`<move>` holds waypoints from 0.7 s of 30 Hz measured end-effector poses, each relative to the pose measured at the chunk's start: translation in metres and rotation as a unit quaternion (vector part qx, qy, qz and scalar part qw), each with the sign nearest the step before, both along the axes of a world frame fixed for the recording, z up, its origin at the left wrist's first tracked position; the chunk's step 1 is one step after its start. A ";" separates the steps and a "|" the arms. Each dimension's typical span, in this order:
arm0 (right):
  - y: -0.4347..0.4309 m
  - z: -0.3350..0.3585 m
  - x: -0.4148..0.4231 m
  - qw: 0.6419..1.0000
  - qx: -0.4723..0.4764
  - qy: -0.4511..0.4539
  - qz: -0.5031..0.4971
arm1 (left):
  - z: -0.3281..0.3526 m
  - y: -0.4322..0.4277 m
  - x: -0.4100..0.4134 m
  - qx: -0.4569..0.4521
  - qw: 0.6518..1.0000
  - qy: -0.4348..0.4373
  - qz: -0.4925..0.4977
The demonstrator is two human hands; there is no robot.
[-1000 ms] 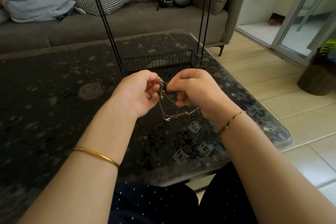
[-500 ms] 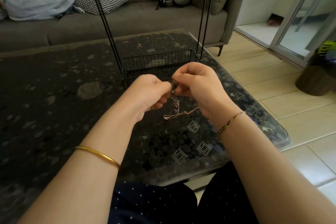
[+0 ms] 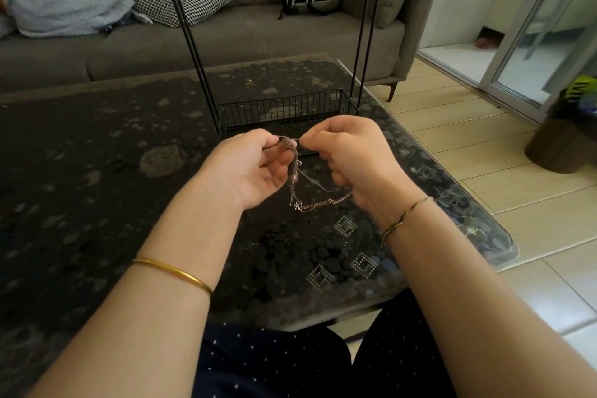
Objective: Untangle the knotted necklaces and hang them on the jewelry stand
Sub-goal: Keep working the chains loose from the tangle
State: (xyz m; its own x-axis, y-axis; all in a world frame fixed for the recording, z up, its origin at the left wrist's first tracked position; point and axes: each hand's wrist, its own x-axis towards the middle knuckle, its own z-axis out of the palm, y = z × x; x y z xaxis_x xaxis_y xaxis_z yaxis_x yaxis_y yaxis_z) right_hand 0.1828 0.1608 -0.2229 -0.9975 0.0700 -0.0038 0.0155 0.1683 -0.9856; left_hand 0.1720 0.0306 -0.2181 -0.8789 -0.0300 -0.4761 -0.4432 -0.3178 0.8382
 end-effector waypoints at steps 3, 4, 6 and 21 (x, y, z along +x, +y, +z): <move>0.000 -0.003 -0.001 1.000 0.008 -0.001 -0.015 | 0.001 0.003 0.001 -0.038 0.999 0.034 0.009; 0.001 -0.004 -0.001 1.000 0.016 -0.002 -0.023 | 0.002 0.003 0.001 -0.037 0.998 0.043 0.011; 0.003 -0.005 -0.003 0.999 0.021 -0.011 -0.029 | 0.003 0.003 0.003 -0.034 0.997 0.064 0.007; 0.000 -0.007 -0.001 0.965 0.215 0.148 0.033 | 0.002 0.004 0.005 -0.047 0.995 0.088 -0.015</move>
State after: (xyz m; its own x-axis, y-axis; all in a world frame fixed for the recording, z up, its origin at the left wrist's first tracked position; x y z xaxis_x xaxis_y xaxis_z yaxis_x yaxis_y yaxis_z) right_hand 0.1820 0.1609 -0.2301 -0.9527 -0.0618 0.2976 -0.2809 0.5531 -0.7843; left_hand 0.1770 0.0349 -0.2158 -0.9495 -0.0389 -0.3113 -0.2955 -0.2226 0.9290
